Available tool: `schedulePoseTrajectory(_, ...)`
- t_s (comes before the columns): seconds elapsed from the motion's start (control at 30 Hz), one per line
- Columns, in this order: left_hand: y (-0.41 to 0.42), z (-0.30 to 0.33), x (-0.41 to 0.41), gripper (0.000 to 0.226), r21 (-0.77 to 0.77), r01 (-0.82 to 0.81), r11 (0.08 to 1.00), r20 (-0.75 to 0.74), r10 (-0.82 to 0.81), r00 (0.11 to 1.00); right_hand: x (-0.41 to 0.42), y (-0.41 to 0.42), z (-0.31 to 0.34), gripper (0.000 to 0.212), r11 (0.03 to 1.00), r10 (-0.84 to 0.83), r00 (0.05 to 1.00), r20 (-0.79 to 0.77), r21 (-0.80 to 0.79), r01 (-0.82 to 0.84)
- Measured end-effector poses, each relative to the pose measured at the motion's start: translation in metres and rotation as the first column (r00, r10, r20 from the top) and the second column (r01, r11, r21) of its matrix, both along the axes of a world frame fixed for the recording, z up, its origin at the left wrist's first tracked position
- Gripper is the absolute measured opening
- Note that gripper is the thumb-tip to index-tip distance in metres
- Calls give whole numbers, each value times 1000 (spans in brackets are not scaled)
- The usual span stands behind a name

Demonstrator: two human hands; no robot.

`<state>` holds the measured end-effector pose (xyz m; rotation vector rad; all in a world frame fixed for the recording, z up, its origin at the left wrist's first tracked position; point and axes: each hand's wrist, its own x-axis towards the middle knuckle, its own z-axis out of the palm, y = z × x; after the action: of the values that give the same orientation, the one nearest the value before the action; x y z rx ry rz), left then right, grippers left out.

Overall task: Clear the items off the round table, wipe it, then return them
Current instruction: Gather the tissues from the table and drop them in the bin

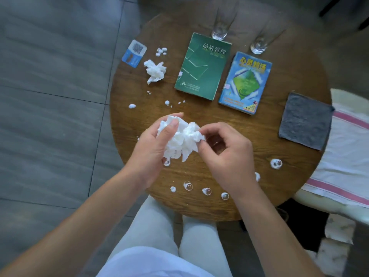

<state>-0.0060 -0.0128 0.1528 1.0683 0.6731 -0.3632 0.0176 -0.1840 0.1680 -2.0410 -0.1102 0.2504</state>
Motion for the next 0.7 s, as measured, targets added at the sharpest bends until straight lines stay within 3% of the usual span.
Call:
schedulePoseTrajectory(0.2, -24, 8, -20, 43, -50, 104, 993, 73, -100, 992, -25, -7, -7, 15, 999, -44, 998, 34, -24, 45)
schedulePoseTrajectory(0.33, -45, 9, -44, 36, -26, 124, 992, 86, -121, 989, -47, -16, -1, 13, 996, -52, 996, 76, -69, 58)
schedulePoseTrajectory(0.53, -54, 36, -69, 28, 40, 80, 996, 79, -83, 993, -76, -52, 33, 22, 977, -19, 988, -152, 208, 50)
schedulePoseTrajectory(0.7, -25, 29, -86, 32, 33, 31, 999, -15, -30, 999, -77, -93, 18, 24, 941, -245, 941, -233, 176, 289)
